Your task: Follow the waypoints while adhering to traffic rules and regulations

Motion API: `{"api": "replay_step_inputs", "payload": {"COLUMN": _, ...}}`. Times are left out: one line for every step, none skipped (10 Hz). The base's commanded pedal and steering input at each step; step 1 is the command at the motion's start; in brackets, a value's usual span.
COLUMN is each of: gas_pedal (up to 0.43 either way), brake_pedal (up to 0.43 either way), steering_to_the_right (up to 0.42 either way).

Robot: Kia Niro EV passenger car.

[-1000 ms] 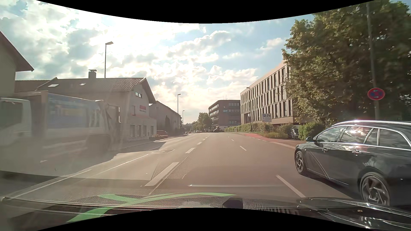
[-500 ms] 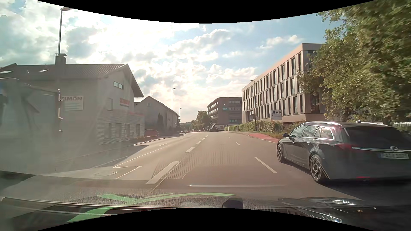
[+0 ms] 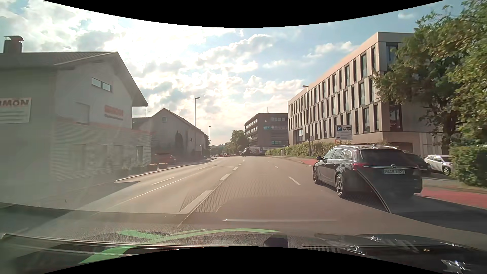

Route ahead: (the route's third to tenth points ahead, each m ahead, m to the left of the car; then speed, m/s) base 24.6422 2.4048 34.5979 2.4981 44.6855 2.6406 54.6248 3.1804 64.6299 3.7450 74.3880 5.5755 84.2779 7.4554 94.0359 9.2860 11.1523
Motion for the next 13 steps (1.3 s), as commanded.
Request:
{"api": "replay_step_inputs", "payload": {"gas_pedal": 0.098, "brake_pedal": 0.000, "steering_to_the_right": 0.001}}
{"api": "replay_step_inputs", "payload": {"gas_pedal": 0.130, "brake_pedal": 0.000, "steering_to_the_right": 0.001}}
{"api": "replay_step_inputs", "payload": {"gas_pedal": 0.189, "brake_pedal": 0.000, "steering_to_the_right": 0.000}}
{"api": "replay_step_inputs", "payload": {"gas_pedal": 0.197, "brake_pedal": 0.000, "steering_to_the_right": -0.001}}
{"api": "replay_step_inputs", "payload": {"gas_pedal": 0.197, "brake_pedal": 0.000, "steering_to_the_right": -0.003}}
{"api": "replay_step_inputs", "payload": {"gas_pedal": 0.197, "brake_pedal": 0.000, "steering_to_the_right": -0.007}}
{"api": "replay_step_inputs", "payload": {"gas_pedal": 0.197, "brake_pedal": 0.000, "steering_to_the_right": -0.009}}
{"api": "replay_step_inputs", "payload": {"gas_pedal": 0.197, "brake_pedal": 0.000, "steering_to_the_right": -0.009}}
{"api": "replay_step_inputs", "payload": {"gas_pedal": 0.189, "brake_pedal": 0.000, "steering_to_the_right": -0.009}}
{"api": "replay_step_inputs", "payload": {"gas_pedal": 0.189, "brake_pedal": 0.000, "steering_to_the_right": -0.009}}
{"api": "replay_step_inputs", "payload": {"gas_pedal": 0.189, "brake_pedal": 0.000, "steering_to_the_right": -0.009}}
{"api": "replay_step_inputs", "payload": {"gas_pedal": 0.177, "brake_pedal": 0.000, "steering_to_the_right": -0.008}}
{"api": "replay_step_inputs", "payload": {"gas_pedal": 0.177, "brake_pedal": 0.000, "steering_to_the_right": -0.007}}
